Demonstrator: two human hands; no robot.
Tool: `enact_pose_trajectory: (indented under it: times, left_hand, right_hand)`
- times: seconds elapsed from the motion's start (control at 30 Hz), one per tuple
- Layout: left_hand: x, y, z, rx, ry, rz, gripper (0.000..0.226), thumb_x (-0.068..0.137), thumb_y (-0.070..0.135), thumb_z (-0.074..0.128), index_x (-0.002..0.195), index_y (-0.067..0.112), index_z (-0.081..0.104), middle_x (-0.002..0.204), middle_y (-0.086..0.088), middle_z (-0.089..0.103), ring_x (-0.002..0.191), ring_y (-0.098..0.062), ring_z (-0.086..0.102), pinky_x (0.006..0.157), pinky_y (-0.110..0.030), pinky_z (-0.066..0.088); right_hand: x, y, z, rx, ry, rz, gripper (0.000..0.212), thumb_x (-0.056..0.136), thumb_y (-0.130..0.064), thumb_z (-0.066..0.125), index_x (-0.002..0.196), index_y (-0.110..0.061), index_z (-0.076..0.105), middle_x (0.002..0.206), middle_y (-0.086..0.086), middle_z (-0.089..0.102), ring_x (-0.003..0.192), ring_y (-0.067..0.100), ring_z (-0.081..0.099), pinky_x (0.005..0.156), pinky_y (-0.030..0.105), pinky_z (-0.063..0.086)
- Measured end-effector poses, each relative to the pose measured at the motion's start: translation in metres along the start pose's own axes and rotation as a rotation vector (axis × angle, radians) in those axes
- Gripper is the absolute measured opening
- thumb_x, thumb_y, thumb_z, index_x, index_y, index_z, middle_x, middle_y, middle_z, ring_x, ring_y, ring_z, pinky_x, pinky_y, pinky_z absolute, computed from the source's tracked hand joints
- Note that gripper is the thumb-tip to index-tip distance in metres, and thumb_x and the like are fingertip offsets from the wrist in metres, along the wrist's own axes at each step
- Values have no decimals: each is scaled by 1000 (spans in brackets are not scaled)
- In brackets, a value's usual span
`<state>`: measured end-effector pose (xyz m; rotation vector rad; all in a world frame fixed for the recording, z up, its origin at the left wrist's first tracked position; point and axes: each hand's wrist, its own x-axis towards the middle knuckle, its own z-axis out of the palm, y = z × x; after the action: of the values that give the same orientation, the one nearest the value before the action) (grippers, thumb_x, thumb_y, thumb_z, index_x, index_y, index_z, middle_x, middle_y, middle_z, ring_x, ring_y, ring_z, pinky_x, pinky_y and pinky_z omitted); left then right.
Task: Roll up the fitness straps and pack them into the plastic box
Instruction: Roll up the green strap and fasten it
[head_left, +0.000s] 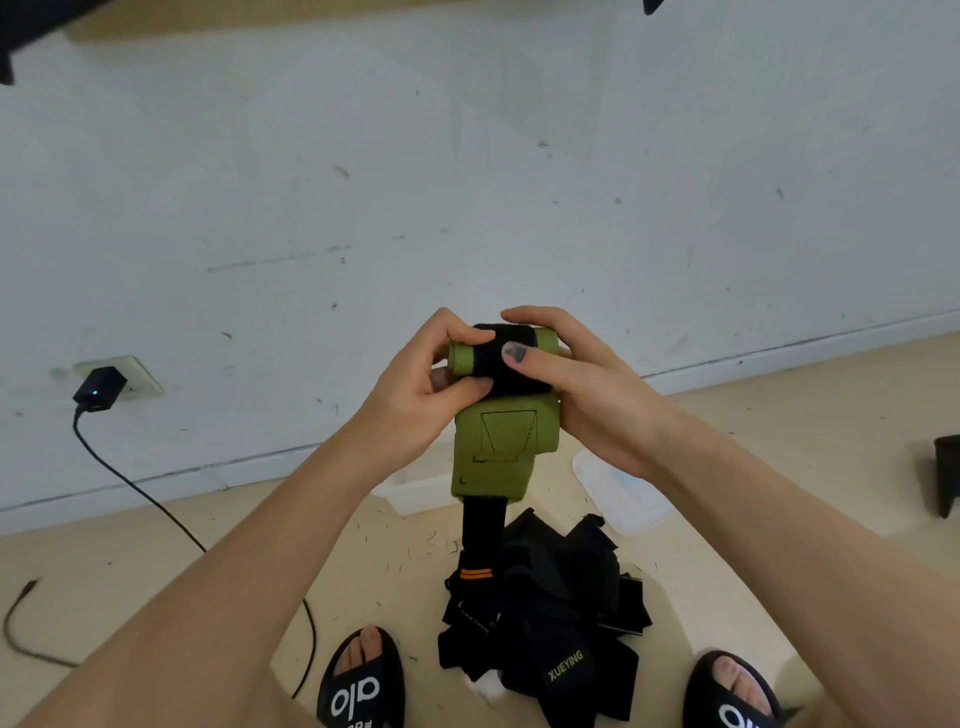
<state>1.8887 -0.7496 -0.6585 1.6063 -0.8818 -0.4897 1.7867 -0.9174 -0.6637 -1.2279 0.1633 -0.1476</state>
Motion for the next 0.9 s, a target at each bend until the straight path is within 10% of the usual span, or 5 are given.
enact_pose_trajectory:
  times: [0.33,0.67,0.9]
  left_hand:
    - [1,2,1,-137,-54,-126,18,106,27,54,122,34,54,111,-9,69,102,-17,68,96,-36,54]
    - [2,4,-1,-20,7,-14,33,101,8,61,130,20,52,115,-7,66,101,-19,73,88,-33,60]
    - [1,6,2,-31,29,20,38,104,19,57,137,36,46,125,0,63,105,-10,71,85,-28,58]
  right_hand:
    - [2,5,-1,-142,148,-168,24,92,-3,73,109,-21,71,113,13,70,102,28,72,81,39,61]
    - [3,0,-7,-259,82,-50,56,88,-34,77,139,-44,54,125,5,69,113,22,71,97,43,57]
    - [2,-5,-6,-199,87,-172,29,95,-12,73,123,-18,65,103,6,74,104,24,72,79,35,60]
